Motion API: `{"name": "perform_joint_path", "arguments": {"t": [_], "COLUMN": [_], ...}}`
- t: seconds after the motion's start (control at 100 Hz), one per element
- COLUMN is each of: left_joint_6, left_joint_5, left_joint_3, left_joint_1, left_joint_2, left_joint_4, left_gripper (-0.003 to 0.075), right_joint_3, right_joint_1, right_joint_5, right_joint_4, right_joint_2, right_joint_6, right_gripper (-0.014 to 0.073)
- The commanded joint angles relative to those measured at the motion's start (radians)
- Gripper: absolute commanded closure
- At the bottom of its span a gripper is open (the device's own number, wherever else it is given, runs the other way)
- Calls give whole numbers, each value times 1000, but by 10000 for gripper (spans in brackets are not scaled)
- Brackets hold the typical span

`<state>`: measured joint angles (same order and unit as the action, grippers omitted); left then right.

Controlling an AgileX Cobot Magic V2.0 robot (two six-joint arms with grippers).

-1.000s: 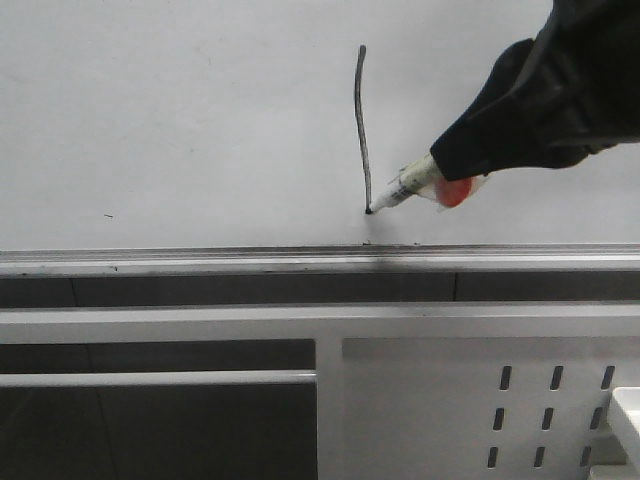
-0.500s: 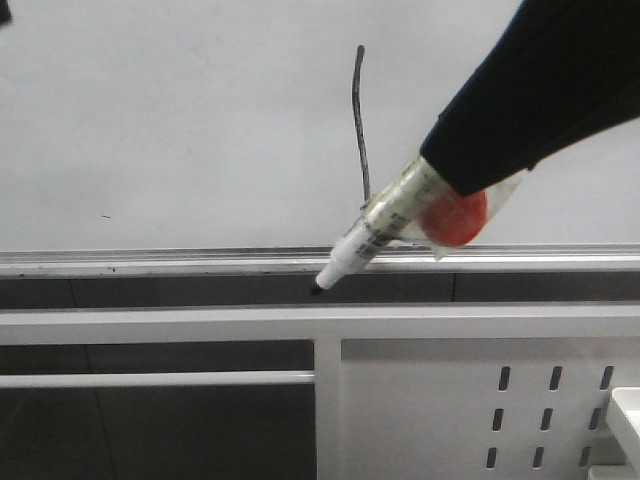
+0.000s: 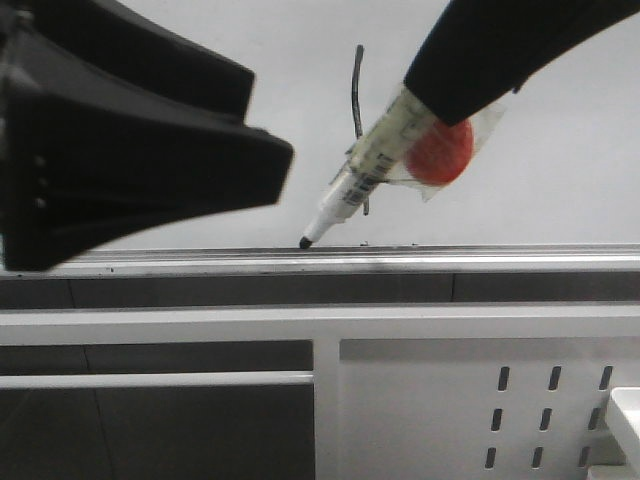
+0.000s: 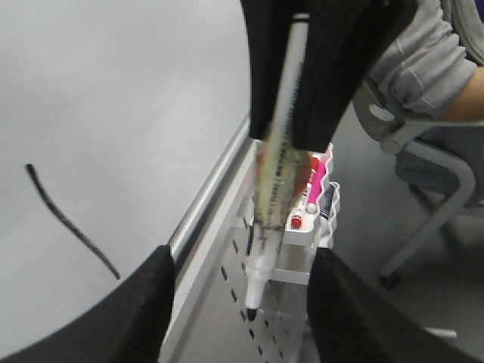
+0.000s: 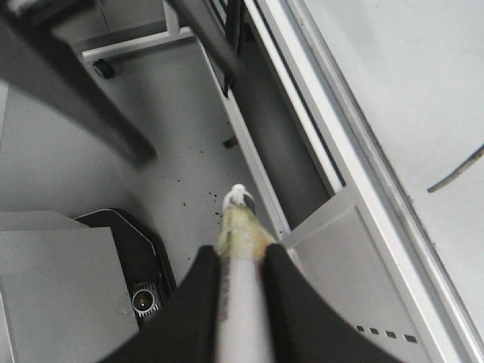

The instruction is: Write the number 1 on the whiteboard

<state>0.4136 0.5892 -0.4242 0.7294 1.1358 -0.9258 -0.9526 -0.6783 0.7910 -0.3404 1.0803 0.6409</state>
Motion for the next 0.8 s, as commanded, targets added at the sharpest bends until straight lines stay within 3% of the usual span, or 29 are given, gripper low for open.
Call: {"name": "perform_joint_path", "arguments": {"t": [0.0,0.34,0.55,0.72,0.79], "left_joint_6": [15,15,15,13,13], "left_joint_5": [56,51,48,7,5], "left_joint_3": [-60,-104,-104,-104,-104], "left_joint_1": [23,28,28,28,28], "left_joint_2": [45,121,129,129,129], "left_joint_4": [12,16,16,16,18], "left_gripper": [338,364,498,740,740], "right_joint_3": [-37,-37,-37,-37,-37], "right_joint_1": [-13,-30,-30,-30,-30], "right_joint_5": [-66,-109,-116,-116,-116], "right_joint_4": [0,18,16,-8,-14], "right_joint_2": [-4,9,9,9,9], "right_joint_6": [12,12,12,12,12], "right_gripper": [664,664,664,664,664]}}
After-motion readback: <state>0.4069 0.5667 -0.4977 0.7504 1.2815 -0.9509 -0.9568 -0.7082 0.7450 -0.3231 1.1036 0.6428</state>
